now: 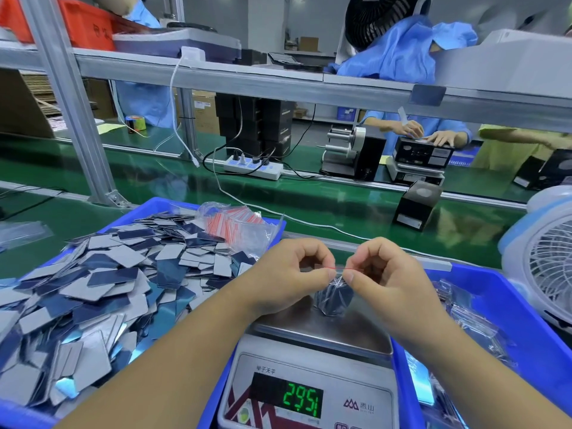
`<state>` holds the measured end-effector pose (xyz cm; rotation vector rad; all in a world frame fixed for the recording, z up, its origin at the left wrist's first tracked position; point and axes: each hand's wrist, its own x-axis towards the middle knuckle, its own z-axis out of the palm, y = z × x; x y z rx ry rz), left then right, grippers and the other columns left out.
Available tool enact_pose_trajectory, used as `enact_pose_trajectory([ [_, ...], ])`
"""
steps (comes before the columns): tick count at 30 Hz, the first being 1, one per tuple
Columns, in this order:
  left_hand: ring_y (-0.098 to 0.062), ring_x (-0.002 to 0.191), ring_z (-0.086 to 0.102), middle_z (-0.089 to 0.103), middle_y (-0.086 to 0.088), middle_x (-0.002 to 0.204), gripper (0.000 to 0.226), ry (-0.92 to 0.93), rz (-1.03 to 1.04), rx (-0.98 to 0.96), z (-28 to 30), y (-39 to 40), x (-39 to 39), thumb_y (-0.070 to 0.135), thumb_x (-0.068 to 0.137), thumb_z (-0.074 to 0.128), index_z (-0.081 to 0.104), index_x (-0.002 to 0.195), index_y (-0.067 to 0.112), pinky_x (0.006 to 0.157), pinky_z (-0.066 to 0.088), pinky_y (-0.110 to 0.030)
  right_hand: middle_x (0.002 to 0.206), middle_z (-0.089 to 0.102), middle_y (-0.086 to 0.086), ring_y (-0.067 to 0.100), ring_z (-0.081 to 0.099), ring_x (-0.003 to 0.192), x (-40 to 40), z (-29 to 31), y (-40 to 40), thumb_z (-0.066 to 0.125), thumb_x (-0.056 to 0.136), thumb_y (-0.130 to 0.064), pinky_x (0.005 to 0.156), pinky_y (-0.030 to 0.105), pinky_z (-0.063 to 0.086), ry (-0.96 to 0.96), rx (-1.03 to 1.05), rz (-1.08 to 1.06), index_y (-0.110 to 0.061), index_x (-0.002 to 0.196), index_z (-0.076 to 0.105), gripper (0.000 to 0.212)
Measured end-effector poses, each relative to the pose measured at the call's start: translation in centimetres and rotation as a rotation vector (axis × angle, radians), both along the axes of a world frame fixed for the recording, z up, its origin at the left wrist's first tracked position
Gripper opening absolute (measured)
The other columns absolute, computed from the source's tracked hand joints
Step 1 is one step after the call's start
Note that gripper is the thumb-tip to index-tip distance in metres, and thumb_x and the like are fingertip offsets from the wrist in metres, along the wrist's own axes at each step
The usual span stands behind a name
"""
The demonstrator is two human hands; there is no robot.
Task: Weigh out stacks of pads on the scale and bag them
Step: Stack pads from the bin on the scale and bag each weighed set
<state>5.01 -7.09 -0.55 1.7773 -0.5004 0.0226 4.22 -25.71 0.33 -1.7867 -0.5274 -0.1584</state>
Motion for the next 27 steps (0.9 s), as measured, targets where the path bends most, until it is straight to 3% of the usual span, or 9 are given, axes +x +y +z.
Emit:
enact_pose_trajectory([
  [5,-0.007,0.068,0.057,0.064,0.009,0.072,0.004,-0.013,0.005,-0.012,-0.1,-0.1,-0.1,0.02,0.082,0.068,0.068,0.079,0.023,0.068,0.047,-0.019,0.073,0.067,0.002,0.015,0.058,0.067,-0.1,0.2,0.2,0.072,0.082,0.004,0.063,0.027,0.05,0.002,0.018,-0.012,-0.026,0.077,0.057,0.034],
  [10,-0.01,0.069,0.058,0.065,0.005,0.076,0.01,-0.043,0.006,0.014,0.4,0.5,0.1,0.022,0.08,0.072,0.07,0.074,0.03,0.068,0.047,-0.023,0.07,0.069,0.006,0.019,0.062,0.066,-0.1,0.9,-0.1,0.075,0.078,0.008,0.064,0.03,0.052,0.027,0.042,-0.007,-0.021,0.072,0.054,0.036],
  [14,-0.009,0.071,0.058,0.066,0.005,0.078,0.009,-0.021,0.011,0.033,0.8,1.4,0.2,0.027,0.079,0.073,0.072,0.073,0.033,0.068,0.046,-0.02,0.068,0.071,0.007,0.012,0.063,0.062,0.2,1.4,-0.7,0.075,0.076,0.011,0.059,0.019,0.05,0.037,0.052,-0.002,-0.016,0.073,0.052,0.035],
  [21,-0.005,0.069,0.057,0.067,0.011,0.074,0.019,0.004,-0.015,0.096,0.8,2.0,0.5,0.009,0.088,0.074,0.072,0.077,0.024,0.068,0.046,-0.018,0.068,0.072,0.005,0.011,0.062,0.061,0.5,1.7,-1.3,0.077,0.074,0.009,0.059,0.019,0.051,0.039,0.008,0.021,-0.029,0.066,0.055,0.045],
  [27,-0.004,0.065,0.052,0.061,0.016,0.068,0.006,0.014,-0.02,0.045,0.6,2.0,0.4,0.021,0.082,0.071,0.069,0.077,0.024,0.064,0.042,-0.016,0.067,0.071,0.004,0.012,0.062,0.062,0.6,1.7,-1.4,0.077,0.075,0.008,0.059,0.019,0.051,0.043,0.01,0.017,-0.028,0.066,0.056,0.043],
])
